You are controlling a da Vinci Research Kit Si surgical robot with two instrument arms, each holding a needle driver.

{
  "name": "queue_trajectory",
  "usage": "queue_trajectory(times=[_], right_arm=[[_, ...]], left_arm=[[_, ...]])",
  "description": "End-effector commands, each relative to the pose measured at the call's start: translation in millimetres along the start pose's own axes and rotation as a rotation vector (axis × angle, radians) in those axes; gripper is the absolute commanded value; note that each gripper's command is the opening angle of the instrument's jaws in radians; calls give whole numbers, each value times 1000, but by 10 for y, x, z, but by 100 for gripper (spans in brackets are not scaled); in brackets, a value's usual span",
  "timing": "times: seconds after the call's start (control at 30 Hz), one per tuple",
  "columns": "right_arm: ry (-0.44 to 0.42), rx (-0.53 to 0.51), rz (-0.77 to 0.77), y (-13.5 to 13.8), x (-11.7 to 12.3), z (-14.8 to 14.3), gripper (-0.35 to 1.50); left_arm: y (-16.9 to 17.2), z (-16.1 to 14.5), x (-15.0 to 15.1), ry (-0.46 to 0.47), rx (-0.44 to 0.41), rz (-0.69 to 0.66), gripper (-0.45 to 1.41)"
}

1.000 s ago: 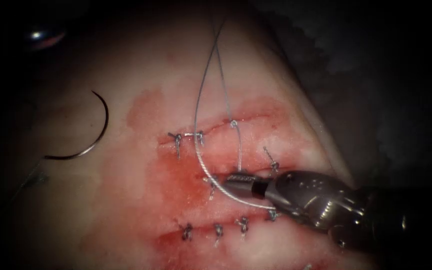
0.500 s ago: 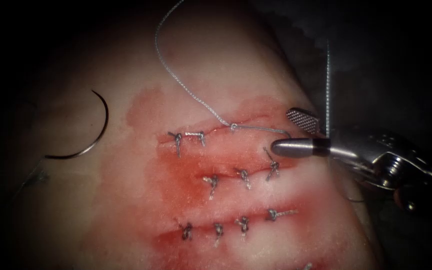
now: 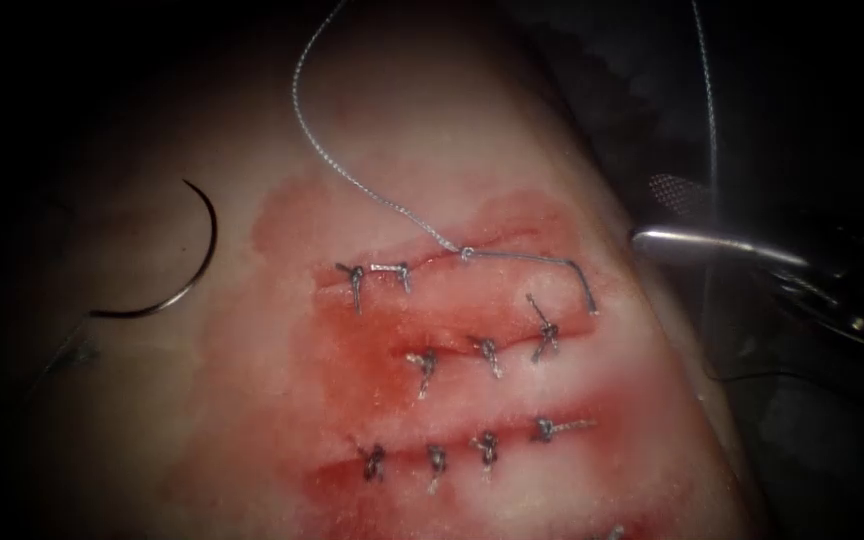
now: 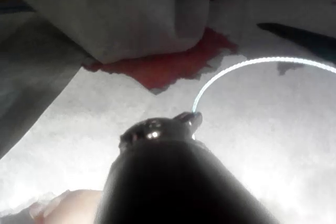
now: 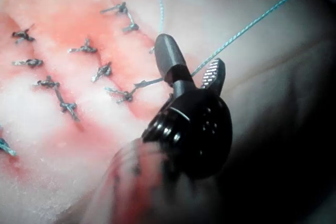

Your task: Wound Closure

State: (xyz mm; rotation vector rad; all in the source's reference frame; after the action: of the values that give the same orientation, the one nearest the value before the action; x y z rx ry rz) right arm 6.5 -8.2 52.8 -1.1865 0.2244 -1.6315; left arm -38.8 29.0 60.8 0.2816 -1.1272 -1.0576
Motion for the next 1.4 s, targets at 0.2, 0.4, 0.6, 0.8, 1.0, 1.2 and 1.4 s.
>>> queue_trajectory(times=[0.2,0.4,0.6,0.8,1.0,1.2,1.4], right_arm=[[36,261,-26,-34,-7,-18,135],[-64,346,33,-45,-54,-35,69],[-11,-53,157,56,-30,20,-35],[-13,-148,215,115,6,99,-35],[-6,-162,248,136,36,167,-35],[0,-163,289,106,61,249,-35],[-30,-148,322,64,85,306,-35]], left_arm=[[35,-15,-1,121,-216,-94,-45],[38,-4,16,169,-174,-258,-45],[19,18,3,-81,175,-274,-45],[-22,25,-13,-206,196,-245,-45],[-49,29,-23,-262,132,-272,-45],[-66,25,-29,-280,138,-287,-45],[-79,14,-21,-273,146,-315,-45]])
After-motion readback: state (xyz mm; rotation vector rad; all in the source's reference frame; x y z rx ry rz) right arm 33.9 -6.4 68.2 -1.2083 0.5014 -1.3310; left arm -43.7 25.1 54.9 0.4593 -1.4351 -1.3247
